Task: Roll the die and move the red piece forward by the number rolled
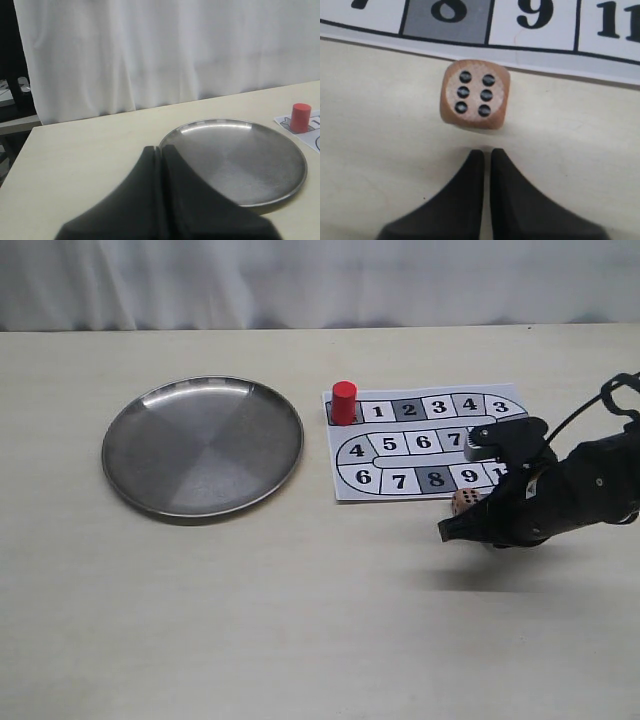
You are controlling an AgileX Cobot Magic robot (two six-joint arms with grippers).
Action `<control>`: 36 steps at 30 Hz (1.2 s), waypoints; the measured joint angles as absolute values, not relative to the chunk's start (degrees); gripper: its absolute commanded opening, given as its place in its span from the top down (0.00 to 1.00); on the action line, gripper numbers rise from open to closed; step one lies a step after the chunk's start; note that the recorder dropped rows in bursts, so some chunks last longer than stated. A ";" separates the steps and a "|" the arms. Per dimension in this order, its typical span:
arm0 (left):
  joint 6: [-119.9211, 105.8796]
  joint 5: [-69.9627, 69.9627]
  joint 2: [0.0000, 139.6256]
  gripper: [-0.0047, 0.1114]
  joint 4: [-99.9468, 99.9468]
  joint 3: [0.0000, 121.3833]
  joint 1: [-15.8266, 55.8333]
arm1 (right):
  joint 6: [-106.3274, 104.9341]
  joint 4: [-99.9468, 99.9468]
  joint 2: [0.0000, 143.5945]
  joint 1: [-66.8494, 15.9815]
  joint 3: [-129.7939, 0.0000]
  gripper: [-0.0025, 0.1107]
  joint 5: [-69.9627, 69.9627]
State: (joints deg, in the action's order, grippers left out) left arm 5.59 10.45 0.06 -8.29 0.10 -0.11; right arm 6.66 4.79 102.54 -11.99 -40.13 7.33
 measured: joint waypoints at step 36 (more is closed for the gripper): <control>5.59 10.45 0.06 0.96 -8.29 0.10 -0.11 | 6.76 0.00 94.15 -12.10 -39.90 0.94 7.81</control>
